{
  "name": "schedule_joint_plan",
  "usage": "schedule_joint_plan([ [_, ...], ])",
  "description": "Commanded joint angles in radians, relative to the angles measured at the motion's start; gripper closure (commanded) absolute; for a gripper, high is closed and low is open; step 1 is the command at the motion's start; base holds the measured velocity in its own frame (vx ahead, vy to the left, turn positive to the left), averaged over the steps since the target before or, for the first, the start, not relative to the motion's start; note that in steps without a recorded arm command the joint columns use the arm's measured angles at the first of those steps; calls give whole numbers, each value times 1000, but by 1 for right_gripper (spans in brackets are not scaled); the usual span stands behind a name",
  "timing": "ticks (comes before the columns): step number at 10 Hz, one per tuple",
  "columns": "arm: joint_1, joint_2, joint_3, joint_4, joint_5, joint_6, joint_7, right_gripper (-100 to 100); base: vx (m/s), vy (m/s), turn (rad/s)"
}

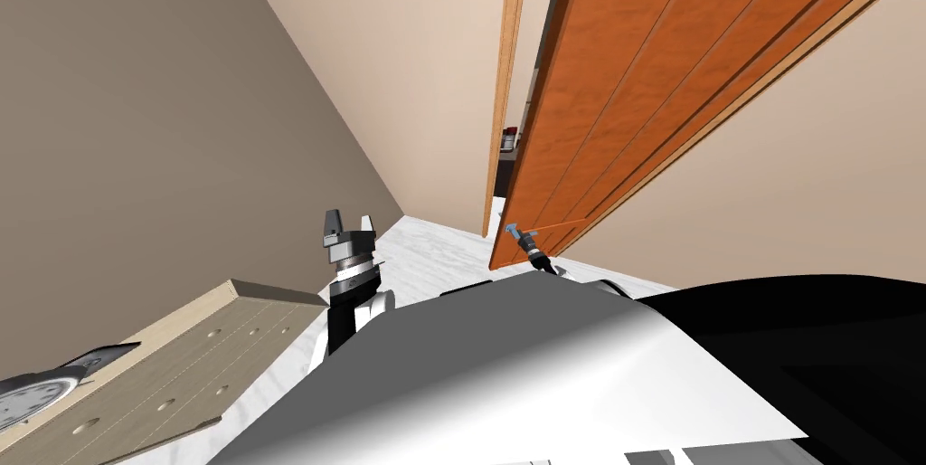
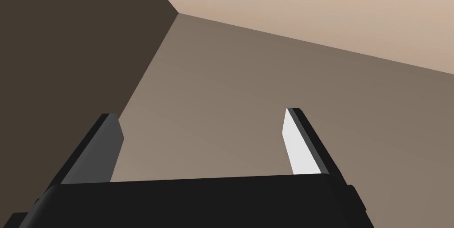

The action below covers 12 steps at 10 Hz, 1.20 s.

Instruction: Pull the door open

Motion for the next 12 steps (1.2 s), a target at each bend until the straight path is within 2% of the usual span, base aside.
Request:
schedule_joint_plan([
  [1,30,-16,15,-12,18,-34,-27,100,-217,-71,148],
  [2,30,-16,15,-12,18,-34,-27,100,-197,-65,88],
  [3,48,-31,25,-9,30,-67,-47,100,-201,-77,129],
  [4,48,-31,25,1,30,-67,-47,100,-147,-56,59],
  [5,48,-31,25,-9,30,-67,-47,100,-57,-9,-22],
  [6,71,-49,37,-5,45,-107,-71,100,-153,-61,150],
  [8,71,-49,37,-5,45,-107,-71,100,-101,-46,44],
  [9,80,-56,42,-3,51,-123,-81,100,-85,-26,49],
  [10,72,-52,40,2,48,-113,-74,100,-45,-16,14],
  [11,84,-59,40,12,54,-140,-82,100,-143,-49,172],
  [12,84,-59,40,12,54,-140,-82,100,-157,-56,134],
])
